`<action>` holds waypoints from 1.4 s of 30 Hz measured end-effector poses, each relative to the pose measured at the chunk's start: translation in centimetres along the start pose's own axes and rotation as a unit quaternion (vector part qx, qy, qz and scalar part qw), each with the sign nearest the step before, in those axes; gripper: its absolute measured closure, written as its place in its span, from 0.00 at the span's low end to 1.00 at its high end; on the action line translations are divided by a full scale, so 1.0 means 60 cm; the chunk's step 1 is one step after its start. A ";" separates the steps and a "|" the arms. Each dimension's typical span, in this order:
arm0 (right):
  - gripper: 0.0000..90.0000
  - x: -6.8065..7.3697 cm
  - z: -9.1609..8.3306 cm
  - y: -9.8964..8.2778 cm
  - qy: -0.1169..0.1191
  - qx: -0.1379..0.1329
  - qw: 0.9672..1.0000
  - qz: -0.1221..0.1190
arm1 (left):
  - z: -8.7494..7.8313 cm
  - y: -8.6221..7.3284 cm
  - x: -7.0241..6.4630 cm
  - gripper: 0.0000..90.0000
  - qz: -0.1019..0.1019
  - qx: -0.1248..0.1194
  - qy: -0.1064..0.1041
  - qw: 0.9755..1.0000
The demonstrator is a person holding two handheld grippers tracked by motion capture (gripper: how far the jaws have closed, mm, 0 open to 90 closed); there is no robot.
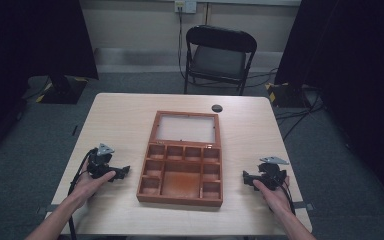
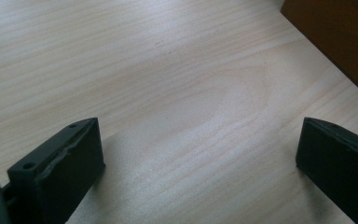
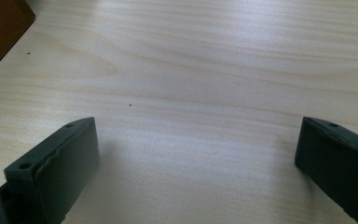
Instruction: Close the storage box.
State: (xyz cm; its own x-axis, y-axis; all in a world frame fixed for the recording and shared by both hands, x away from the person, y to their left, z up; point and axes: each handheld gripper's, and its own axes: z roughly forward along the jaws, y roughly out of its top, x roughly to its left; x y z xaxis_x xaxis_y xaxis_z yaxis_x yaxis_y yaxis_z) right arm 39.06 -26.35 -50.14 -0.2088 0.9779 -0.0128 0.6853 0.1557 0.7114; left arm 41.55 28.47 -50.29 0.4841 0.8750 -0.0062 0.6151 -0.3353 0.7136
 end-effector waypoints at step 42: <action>0.17 0.062 -0.038 0.079 0.079 -0.046 0.995 -0.036 | -0.040 0.072 -0.046 0.21 -0.009 -0.050 -0.039 0.998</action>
State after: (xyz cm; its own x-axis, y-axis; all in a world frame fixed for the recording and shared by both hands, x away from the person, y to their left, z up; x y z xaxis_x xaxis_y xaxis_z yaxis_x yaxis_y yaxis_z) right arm 39.99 -22.32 -45.21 -0.3676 0.9292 0.0388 0.5984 0.2044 0.7747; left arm 41.40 25.45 -45.53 0.5230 0.8493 -0.0710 0.5606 -0.2800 0.7793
